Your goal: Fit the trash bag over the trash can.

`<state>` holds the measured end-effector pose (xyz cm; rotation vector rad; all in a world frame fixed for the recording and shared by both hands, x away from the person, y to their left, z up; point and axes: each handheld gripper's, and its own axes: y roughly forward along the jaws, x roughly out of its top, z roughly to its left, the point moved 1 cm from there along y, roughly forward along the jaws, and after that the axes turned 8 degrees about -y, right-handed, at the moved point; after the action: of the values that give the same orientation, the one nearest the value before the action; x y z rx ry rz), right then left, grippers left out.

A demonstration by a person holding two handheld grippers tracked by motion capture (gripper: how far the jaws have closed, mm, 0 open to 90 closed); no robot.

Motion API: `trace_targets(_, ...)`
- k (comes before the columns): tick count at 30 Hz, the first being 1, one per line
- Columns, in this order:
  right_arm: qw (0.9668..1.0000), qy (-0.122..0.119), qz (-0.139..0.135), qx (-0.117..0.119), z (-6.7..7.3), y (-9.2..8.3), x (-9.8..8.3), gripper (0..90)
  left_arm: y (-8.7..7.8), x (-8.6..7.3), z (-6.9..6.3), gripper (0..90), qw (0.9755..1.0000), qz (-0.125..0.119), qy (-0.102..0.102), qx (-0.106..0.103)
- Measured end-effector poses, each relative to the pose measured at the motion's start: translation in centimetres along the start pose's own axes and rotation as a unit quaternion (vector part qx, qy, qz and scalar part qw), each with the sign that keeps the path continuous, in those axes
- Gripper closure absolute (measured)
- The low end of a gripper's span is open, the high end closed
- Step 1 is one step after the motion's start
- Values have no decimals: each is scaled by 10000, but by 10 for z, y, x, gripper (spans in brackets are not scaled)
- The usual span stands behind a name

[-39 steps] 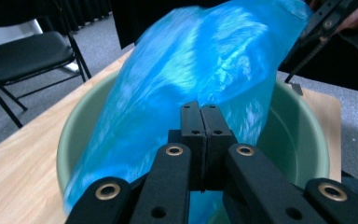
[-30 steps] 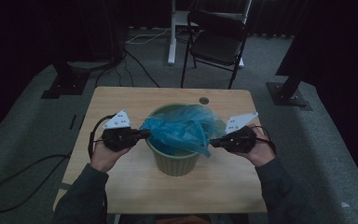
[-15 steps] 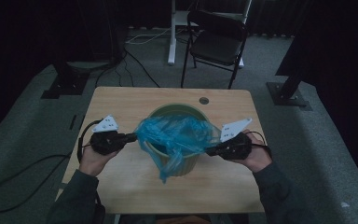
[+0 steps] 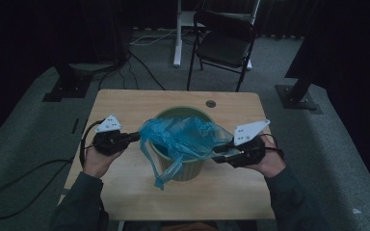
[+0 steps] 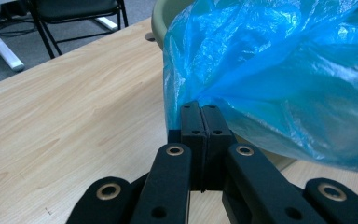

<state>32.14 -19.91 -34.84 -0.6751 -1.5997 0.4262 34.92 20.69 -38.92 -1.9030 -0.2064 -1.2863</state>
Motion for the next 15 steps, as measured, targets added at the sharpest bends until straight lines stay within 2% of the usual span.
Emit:
trace_targets(6,9981,-62,-606,-44,0,-13,7,630,1,3,0,896,10000,-20,12,17)
trace_targets(12,9941,0,-930,-567,-6,-23,14,604,1,4,1,896,10000,-56,-11,36)
trace_targets(15,9932,70,-833,-810,-11,-22,17,597,1,5,2,896,10000,-77,-23,44)
